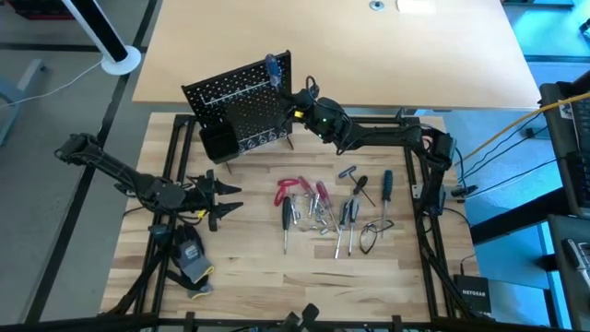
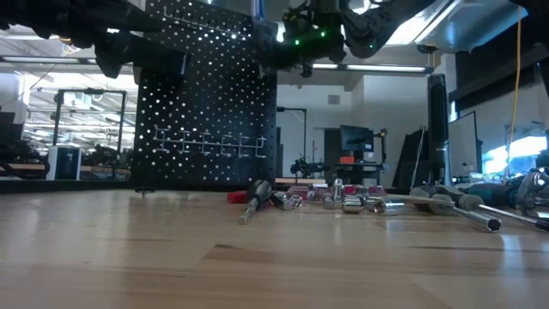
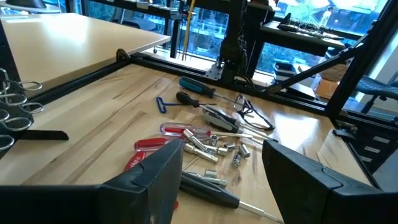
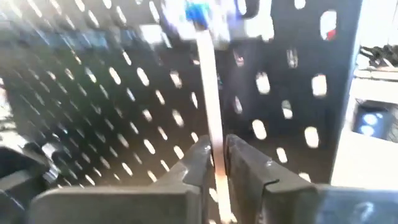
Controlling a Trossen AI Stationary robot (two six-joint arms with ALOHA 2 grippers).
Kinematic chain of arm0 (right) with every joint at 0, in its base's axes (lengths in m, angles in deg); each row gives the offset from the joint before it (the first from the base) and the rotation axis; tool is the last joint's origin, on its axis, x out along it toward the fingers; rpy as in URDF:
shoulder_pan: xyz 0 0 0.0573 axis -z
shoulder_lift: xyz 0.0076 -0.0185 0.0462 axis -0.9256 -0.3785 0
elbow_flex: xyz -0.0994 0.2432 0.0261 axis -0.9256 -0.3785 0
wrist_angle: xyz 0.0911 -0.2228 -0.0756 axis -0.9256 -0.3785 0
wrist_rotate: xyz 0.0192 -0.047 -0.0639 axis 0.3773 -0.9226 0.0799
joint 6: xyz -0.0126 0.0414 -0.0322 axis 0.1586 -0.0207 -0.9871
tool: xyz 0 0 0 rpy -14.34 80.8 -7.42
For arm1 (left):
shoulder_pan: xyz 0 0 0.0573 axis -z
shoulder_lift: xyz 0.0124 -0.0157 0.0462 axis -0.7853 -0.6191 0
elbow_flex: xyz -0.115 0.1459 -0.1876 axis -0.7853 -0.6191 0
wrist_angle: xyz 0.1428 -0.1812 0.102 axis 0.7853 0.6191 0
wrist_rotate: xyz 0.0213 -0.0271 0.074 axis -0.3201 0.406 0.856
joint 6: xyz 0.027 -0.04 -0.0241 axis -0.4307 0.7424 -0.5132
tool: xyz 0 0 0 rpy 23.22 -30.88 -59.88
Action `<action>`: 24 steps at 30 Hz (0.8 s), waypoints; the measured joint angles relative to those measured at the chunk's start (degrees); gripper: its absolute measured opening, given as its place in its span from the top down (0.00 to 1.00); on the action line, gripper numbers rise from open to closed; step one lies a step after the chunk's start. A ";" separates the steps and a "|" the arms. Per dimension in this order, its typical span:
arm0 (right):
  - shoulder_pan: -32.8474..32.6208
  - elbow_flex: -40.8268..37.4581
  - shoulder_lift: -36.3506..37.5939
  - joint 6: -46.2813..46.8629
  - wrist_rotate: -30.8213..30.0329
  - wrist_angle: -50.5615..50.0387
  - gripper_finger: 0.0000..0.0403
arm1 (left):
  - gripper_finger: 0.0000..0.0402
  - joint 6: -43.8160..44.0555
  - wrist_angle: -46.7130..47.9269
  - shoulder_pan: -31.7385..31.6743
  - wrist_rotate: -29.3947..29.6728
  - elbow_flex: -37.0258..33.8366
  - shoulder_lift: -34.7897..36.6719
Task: Hang tools onto peg board
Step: Hang the blue screwdriver onto the peg board, then hang the red screwdriver onto the peg board
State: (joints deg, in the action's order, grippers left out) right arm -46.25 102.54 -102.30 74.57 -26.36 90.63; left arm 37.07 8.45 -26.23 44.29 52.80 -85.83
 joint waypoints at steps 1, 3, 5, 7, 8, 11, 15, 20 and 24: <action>0.01 -0.08 -0.21 0.00 -0.04 -0.38 0.83 | 0.48 0.00 0.00 0.00 0.00 0.00 0.00; -0.02 -0.16 -0.32 0.00 0.10 -0.68 0.80 | 0.48 0.00 0.00 0.00 0.01 0.00 0.02; -0.04 -0.06 -0.09 0.00 0.37 -0.51 0.76 | 0.48 0.00 0.00 0.00 0.01 0.00 0.01; -0.06 -0.01 -0.01 0.00 0.46 -0.93 0.73 | 0.48 0.00 0.00 0.00 0.00 0.01 0.02; -0.10 -0.01 -0.03 -0.02 0.52 -1.35 0.71 | 0.48 0.00 0.00 0.00 0.02 0.02 0.02; -0.92 -0.01 -0.07 -1.48 0.21 -1.24 0.67 | 0.48 0.02 0.00 0.00 0.01 0.02 0.02; -2.75 -0.01 0.90 -6.27 -2.55 -1.70 0.63 | 0.48 0.30 0.02 0.00 0.00 0.02 0.02; -4.97 -0.01 3.31 -11.14 -7.41 -3.77 0.61 | 0.48 0.37 0.09 0.00 0.00 0.02 0.02; -6.83 0.02 5.59 -12.48 -12.12 -7.32 0.59 | 0.48 0.35 0.10 0.00 0.00 0.02 0.01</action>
State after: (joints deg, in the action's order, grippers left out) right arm -53.08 102.56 -96.72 62.09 -38.48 83.31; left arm 37.42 8.55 -26.23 44.29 52.82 -85.82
